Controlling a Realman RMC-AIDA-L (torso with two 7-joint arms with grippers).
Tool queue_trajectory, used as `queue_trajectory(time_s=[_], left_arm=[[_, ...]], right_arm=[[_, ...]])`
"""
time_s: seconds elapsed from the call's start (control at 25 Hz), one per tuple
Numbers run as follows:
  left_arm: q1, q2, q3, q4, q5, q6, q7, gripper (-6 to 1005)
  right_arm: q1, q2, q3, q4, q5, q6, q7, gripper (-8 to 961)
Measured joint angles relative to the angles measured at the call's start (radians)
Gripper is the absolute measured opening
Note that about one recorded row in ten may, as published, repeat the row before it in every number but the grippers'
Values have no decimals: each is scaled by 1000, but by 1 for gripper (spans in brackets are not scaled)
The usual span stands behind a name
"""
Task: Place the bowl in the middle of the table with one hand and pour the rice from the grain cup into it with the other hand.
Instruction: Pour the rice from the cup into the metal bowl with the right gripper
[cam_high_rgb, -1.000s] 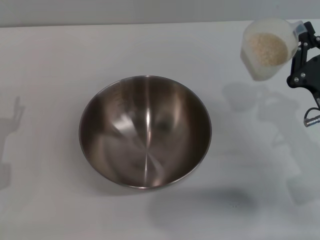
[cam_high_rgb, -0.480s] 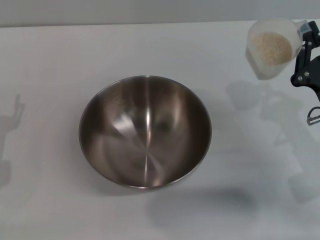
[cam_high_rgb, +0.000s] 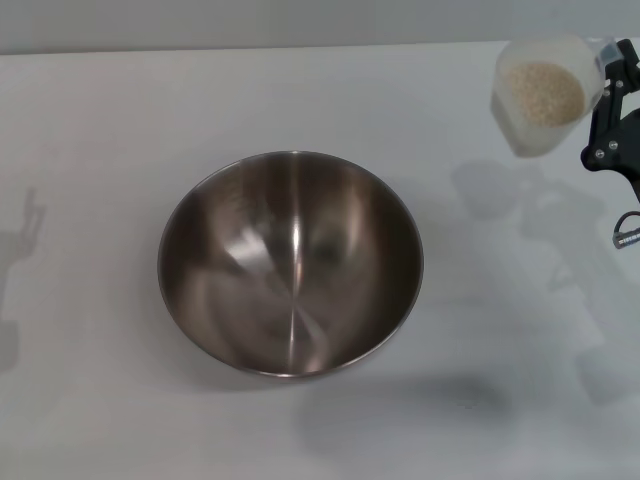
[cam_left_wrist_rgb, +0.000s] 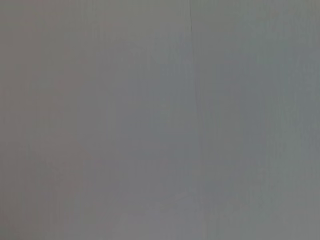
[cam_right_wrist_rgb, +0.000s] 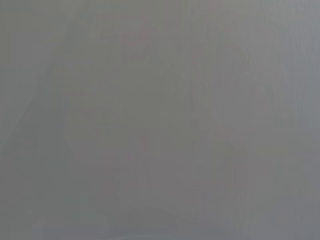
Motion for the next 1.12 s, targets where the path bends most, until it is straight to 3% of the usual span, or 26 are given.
queue_trajectory(time_s=[1.12], left_arm=[[16,1,0,-2,-8,40,0,833]], right_arm=[[0,2,8,5,0,0,-2,10]])
